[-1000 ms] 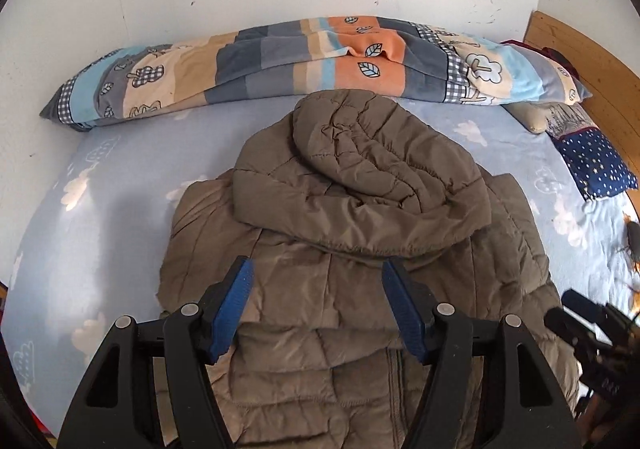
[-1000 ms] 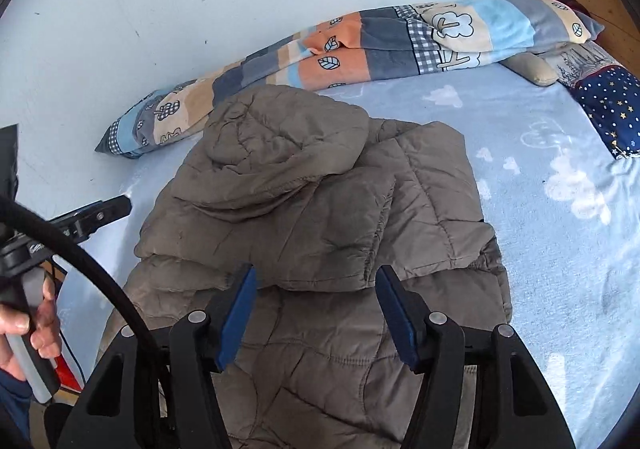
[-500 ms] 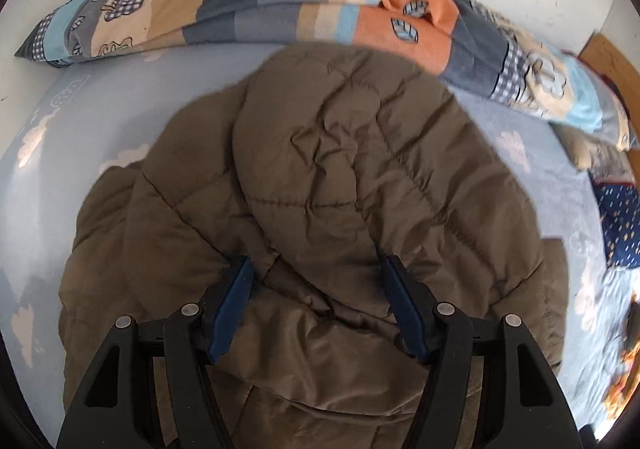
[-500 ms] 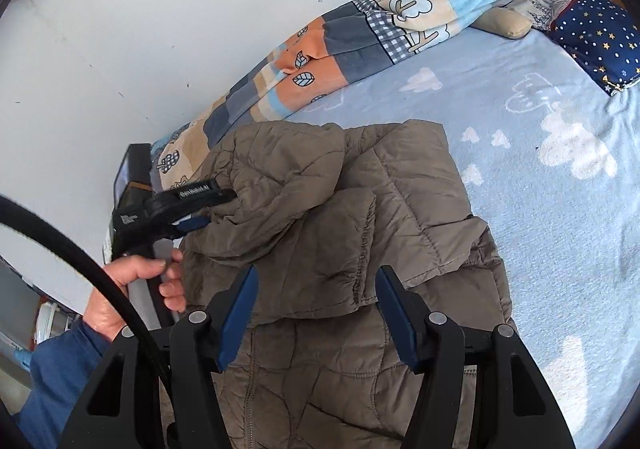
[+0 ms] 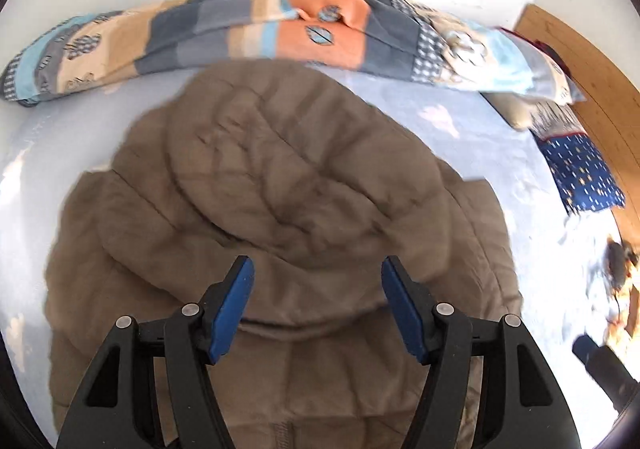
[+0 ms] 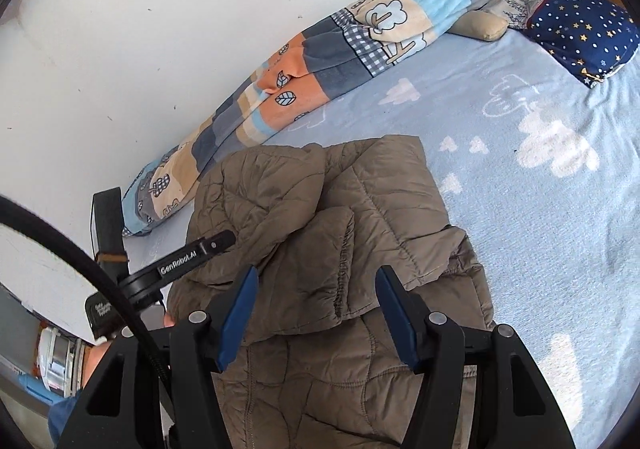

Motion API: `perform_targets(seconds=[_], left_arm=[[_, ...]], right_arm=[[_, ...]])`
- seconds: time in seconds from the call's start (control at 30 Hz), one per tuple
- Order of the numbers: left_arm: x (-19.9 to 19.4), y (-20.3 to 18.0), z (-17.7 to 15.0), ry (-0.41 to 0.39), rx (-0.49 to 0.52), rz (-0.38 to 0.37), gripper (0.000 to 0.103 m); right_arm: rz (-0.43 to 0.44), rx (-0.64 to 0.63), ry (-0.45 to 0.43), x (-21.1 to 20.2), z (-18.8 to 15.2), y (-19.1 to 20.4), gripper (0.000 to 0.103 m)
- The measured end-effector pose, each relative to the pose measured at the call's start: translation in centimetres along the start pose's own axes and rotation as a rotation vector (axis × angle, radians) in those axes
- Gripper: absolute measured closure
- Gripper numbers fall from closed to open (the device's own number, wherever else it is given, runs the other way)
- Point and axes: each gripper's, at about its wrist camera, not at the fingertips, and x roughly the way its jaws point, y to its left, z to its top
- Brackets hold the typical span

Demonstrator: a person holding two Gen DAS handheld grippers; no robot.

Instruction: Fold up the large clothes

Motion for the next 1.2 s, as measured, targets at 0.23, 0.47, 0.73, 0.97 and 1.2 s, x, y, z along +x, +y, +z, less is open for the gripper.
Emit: perform_targets(seconds=[0.23, 0.47, 0.73, 0.97, 1.2], left_arm=[[4.8, -1.8, -1.5, 0.105, 0.041, 0.11, 0.037], [-1.2, -1.0, -2.6, -0.012, 0.02, 0.009, 0.037], [-3.2, 3.9, -4.9, -0.025, -0.073, 0.008, 0.037], [-2.9, 8.3, -5.5, -0.012, -0.14, -0.009, 0.038], [-2.0, 8.7, -6.3, 0.004, -0.085, 0.008, 0.038]], right_arm=[[-0.034, 0.027, 0.003, -0.2, 0.2, -0.9, 0.037], [0.004, 0.127, 0.047, 0.4, 0.5, -3.2, 0.037], [0.13, 0.297, 0.235, 5.9, -1.8, -4.4, 0.047], [0.102, 0.279, 0.284, 9.3, -3.1, -3.4, 0.089], [-0.162, 0.066, 0.095, 7.6, -1.0, -1.6, 0.102]])
